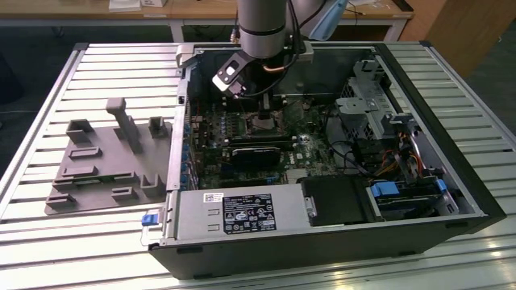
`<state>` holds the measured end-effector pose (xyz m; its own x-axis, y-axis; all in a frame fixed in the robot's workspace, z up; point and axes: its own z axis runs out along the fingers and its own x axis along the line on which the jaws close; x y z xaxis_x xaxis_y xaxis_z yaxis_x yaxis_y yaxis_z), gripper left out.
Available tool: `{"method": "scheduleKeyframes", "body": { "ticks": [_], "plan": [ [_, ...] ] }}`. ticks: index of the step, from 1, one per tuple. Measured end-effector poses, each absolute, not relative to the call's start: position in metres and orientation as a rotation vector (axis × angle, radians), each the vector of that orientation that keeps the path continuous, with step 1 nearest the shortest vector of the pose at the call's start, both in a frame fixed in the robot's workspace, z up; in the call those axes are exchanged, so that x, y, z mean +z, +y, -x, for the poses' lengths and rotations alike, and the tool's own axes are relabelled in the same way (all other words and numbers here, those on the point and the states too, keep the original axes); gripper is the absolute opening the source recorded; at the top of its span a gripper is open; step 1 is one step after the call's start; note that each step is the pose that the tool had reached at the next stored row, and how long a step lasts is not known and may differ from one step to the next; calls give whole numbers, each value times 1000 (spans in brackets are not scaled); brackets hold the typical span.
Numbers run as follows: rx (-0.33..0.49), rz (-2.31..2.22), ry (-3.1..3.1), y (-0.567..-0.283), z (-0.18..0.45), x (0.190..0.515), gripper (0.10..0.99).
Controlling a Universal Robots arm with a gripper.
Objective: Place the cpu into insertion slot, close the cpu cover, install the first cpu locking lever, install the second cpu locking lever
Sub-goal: 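Place the cpu into insertion slot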
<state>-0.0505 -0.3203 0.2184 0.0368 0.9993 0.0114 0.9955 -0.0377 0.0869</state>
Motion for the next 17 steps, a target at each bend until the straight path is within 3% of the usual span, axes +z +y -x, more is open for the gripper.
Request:
{"method": "scheduleKeyframes", "body": {
  "ticks": [17],
  "plan": [
    [108, -2221, 2139, -320, 51, 255, 102]
  ]
}}
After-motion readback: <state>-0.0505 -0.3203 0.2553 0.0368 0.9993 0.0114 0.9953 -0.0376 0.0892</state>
